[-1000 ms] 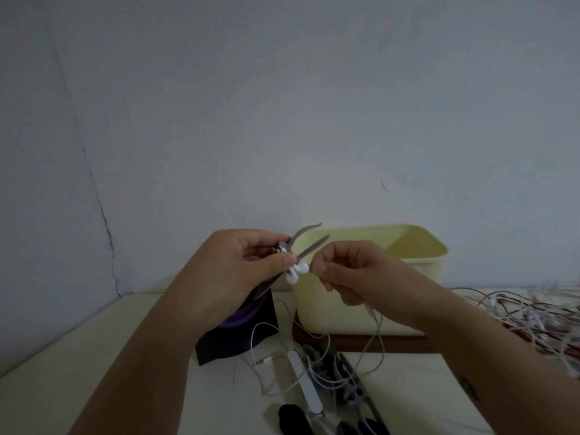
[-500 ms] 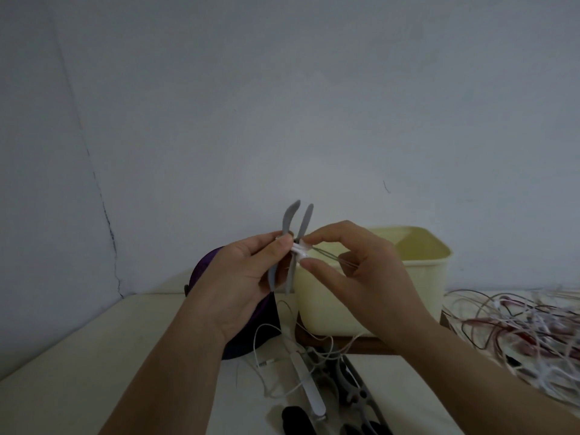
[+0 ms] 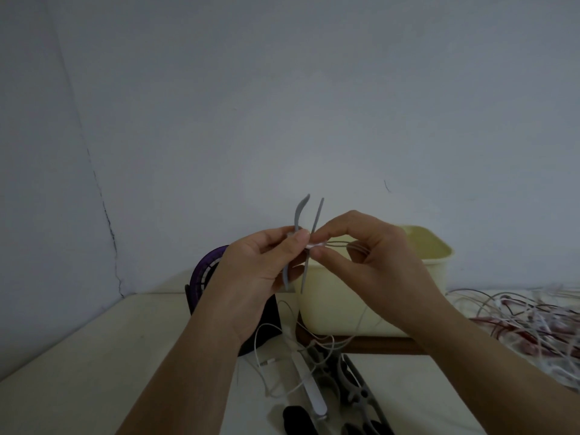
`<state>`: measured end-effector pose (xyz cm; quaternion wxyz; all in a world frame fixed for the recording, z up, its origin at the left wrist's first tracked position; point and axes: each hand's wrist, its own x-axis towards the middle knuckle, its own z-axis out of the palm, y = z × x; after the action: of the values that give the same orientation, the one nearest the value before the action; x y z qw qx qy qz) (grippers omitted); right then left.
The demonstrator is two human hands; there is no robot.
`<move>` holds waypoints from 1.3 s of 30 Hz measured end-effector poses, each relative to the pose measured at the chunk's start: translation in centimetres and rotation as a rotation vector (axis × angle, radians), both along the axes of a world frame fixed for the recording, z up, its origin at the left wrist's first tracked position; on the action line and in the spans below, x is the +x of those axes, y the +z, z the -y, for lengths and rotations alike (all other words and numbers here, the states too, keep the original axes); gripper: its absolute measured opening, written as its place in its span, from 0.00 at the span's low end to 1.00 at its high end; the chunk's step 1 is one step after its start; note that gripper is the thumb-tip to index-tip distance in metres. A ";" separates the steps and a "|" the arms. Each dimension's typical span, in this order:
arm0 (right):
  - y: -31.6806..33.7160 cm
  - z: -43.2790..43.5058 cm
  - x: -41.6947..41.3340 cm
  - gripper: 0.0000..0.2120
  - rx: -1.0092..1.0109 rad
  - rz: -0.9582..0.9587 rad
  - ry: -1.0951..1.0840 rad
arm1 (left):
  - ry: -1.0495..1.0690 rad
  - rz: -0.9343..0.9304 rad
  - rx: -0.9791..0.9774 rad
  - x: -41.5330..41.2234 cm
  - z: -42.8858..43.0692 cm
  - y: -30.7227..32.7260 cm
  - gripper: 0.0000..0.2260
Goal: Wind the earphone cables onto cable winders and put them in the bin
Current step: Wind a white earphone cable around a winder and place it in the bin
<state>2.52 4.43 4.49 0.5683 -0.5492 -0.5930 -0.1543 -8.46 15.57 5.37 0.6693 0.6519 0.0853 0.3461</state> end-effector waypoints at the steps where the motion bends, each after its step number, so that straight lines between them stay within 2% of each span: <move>1: 0.1 0.1 0.0 0.05 -0.001 0.020 -0.008 | 0.012 -0.008 0.016 -0.1 -0.1 0.0 0.16; 3: 0.2 0.2 0.0 0.05 -0.010 0.017 -0.006 | 0.037 -0.014 0.047 -0.2 -0.2 0.1 0.17; 5: 0.2 0.2 0.1 0.05 -0.005 -0.064 0.024 | 0.056 0.013 0.064 -0.3 -0.4 0.2 0.17; 8: -0.1 0.1 0.6 0.11 -0.019 -0.165 0.002 | 0.040 0.058 0.010 -0.4 -0.5 0.4 0.17; 13: -0.8 -0.5 0.9 0.07 -0.169 -0.022 -0.103 | -0.037 0.058 -0.068 0.0 -0.4 0.0 0.11; 18: -1.9 -1.4 0.6 0.09 -0.311 0.063 -0.155 | -0.008 0.077 -0.150 0.5 -1.0 -0.8 0.20; 22: -2.7 -2.0 -0.2 0.14 -0.503 0.133 -0.151 | 0.037 0.103 -0.213 0.6 -1.3 -0.9 0.16; 25: -3.0 -2.2 -0.8 0.14 -0.575 0.173 -0.135 | 0.103 0.083 -0.231 0.7 -1.9 -1.1 0.19; 27: -3.0 -2.2 -1.2 0.14 -0.603 0.192 -0.117 | 0.135 0.058 -0.201 0.7 -2.1 -1.2 0.19; 30: -2.5 -1.8 -1.6 0.14 -0.631 0.266 -0.119 | 0.194 0.013 -0.128 0.7 -2.1 -1.5 0.10; 34: -1.0 -0.7 -1.8 0.15 -0.647 0.336 -0.146 | 0.300 -0.067 0.076 0.8 -2.0 -1.8 0.07; 37: 0.8 0.6 -1.6 0.15 -0.602 0.346 -0.237 | 0.344 -0.088 0.161 1.0 -1.7 -1.8 0.02; 39: 2.1 1.6 -0.9 0.12 -0.527 0.298 -0.329 | 0.319 -0.123 0.224 1.1 -1.5 -2.0 0.05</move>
<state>1.63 2.82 6.56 0.2815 -0.7370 -0.5923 -0.1638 -7.34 17.04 3.42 0.5228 0.7204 0.1893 0.4146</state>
